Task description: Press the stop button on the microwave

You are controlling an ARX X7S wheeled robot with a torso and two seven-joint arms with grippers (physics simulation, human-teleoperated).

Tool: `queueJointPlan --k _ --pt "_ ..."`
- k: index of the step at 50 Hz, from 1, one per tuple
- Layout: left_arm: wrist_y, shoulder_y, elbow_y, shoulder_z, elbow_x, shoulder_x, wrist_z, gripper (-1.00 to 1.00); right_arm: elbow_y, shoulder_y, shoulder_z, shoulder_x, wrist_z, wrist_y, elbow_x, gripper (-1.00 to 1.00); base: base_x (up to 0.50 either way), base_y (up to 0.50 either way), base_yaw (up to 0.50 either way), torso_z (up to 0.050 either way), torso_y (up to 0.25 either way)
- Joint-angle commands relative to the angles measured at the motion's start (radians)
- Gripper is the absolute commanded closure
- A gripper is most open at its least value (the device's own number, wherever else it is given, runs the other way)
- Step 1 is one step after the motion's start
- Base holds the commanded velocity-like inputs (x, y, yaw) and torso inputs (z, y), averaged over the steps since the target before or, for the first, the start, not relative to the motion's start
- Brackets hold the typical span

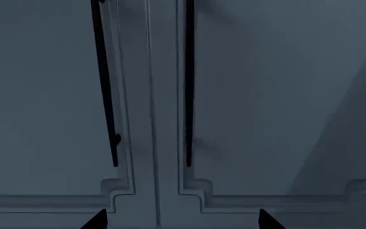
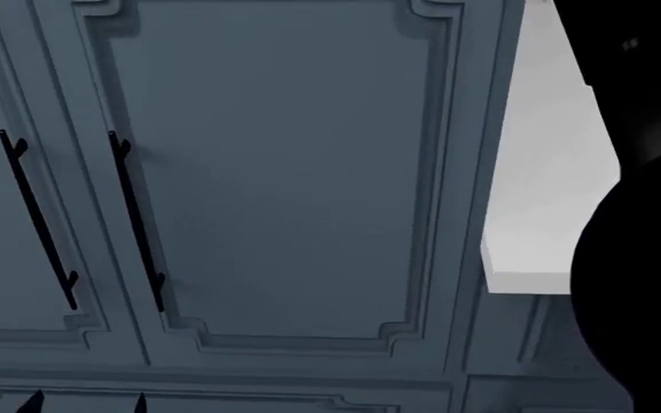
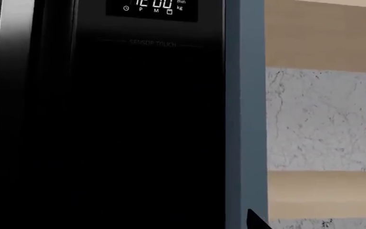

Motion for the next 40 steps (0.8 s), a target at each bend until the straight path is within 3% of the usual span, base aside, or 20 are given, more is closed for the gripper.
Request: queueJointPlan --k 1,10,40 --pt "-0.002 0.001 0.015 0.003 0.0 0.002 0.001 -1.0 -0.014 0.038 0.025 -0.001 0.015 0.007 -0.012 -1.0 0.0 0.0 0.0 0.0 0.0" --pt "-0.002 0.001 0.015 0.003 0.0 0.002 0.001 -1.0 -0.014 0.034 0.019 -0.001 0.019 -0.011 -0.002 -1.0 0.24 -0.1 0.0 0.0 0.0" --pt "-0.002 0.001 0.015 0.003 0.0 0.002 0.001 -1.0 -0.023 0.022 0.007 -0.001 0.038 0.045 0.014 -1.0 0.0 0.0 0.0 0.0 0.0"
